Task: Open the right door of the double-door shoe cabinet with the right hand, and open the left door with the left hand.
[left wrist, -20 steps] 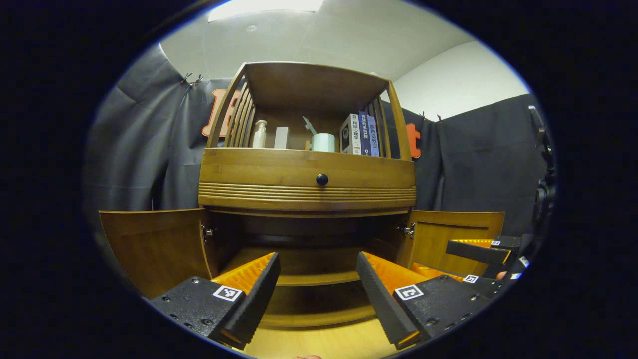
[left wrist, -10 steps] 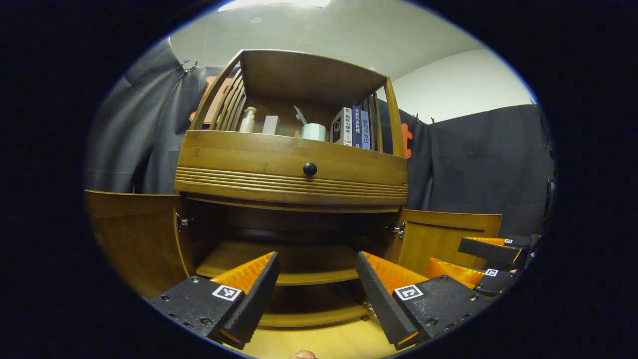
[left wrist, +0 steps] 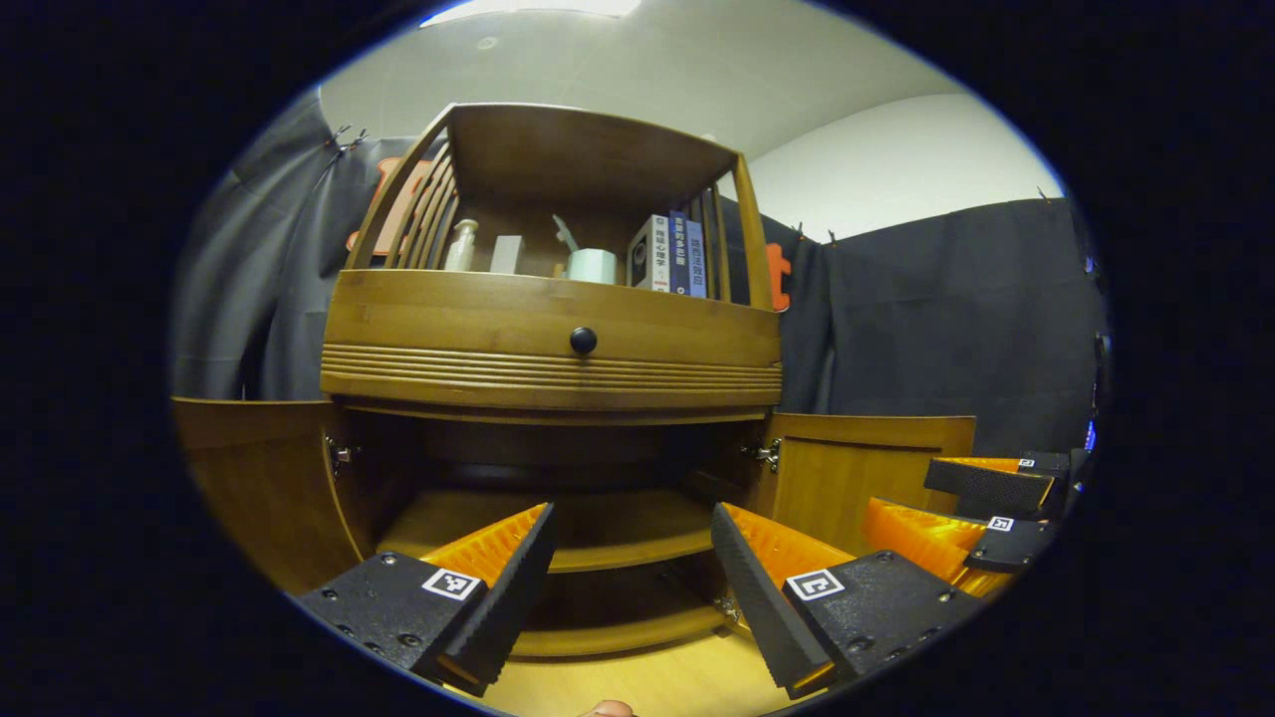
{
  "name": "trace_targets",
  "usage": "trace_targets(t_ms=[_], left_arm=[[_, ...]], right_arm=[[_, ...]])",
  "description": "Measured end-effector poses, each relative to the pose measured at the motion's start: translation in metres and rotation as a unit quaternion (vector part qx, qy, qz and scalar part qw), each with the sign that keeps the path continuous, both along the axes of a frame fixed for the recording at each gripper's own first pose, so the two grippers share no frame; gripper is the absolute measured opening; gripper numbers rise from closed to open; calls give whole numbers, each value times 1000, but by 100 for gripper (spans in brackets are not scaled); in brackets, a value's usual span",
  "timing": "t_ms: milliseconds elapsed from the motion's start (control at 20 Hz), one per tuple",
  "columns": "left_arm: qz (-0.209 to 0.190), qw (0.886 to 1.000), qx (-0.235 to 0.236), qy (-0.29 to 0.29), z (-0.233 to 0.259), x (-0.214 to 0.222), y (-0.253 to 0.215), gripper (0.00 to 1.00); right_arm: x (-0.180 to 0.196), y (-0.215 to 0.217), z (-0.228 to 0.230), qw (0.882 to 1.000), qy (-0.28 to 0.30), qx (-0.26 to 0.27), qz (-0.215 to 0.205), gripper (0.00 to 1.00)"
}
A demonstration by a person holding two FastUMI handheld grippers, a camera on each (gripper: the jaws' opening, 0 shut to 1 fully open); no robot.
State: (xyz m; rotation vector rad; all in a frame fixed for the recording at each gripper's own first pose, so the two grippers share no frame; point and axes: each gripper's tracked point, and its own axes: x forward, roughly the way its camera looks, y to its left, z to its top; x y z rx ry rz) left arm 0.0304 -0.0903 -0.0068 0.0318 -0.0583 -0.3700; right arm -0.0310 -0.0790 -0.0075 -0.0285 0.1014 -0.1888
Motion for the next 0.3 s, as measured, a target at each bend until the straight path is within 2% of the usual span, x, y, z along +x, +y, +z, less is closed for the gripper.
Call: trace_targets(t_ms=[200, 250, 300], left_arm=[[-35, 999, 11, 0, -3, -14, -22, 96], [-44, 999, 14, 0, -5, -19, -26, 93], [-51, 999, 16, 0, -5, -22, -32, 95]], right_arm=[[-23, -15, 1, 1000, 0, 4, -31, 97], [-30, -19, 0, 999, 1, 6, -38, 97], [-35, -23, 0, 999, 2, 10, -44, 97]])
